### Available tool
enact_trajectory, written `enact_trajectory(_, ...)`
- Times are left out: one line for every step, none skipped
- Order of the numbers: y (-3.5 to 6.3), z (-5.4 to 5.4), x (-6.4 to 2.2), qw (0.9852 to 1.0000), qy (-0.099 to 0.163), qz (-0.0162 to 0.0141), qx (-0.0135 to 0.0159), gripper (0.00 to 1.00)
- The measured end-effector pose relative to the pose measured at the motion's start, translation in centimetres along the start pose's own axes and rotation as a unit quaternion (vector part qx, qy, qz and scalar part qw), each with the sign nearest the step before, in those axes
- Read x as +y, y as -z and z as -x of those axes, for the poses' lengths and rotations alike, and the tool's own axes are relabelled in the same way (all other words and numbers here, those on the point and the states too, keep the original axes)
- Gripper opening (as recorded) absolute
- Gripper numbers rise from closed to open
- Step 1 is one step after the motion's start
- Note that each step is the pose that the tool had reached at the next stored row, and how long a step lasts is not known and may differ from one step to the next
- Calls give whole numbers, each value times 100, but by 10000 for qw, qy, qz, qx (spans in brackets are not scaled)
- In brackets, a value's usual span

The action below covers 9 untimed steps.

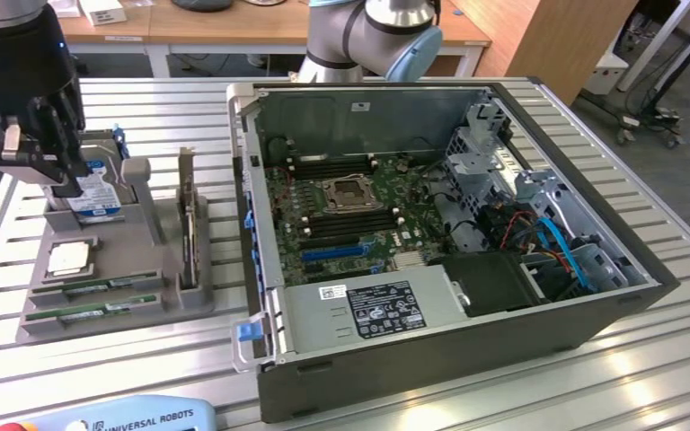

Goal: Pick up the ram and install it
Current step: 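Pick up the ram and move it above insertion slot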

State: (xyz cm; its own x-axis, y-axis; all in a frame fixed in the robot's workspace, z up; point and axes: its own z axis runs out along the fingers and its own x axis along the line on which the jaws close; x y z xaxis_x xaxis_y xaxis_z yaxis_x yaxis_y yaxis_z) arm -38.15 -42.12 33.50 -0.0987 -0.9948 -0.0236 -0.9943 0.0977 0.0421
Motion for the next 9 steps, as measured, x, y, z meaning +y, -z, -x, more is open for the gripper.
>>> enact_trajectory(-8,0,0,10000,2,1,1,36)
enact_trajectory(-18,0,0,10000,5,1,1,36)
enact_trajectory(-27,0,-1,10000,7,1,0,36)
enact_trajectory(-37,0,-1,10000,10,1,1,36)
enact_trajectory(-48,0,-2,10000,13,1,0,36)
enact_trajectory(-58,0,-2,10000,16,0,1,36)
enact_trajectory(-67,-1,-2,10000,18,1,1,36)
enact_trajectory(-74,-1,-3,10000,20,1,1,36)
enact_trajectory(-79,-1,-3,10000,22,1,1,36)
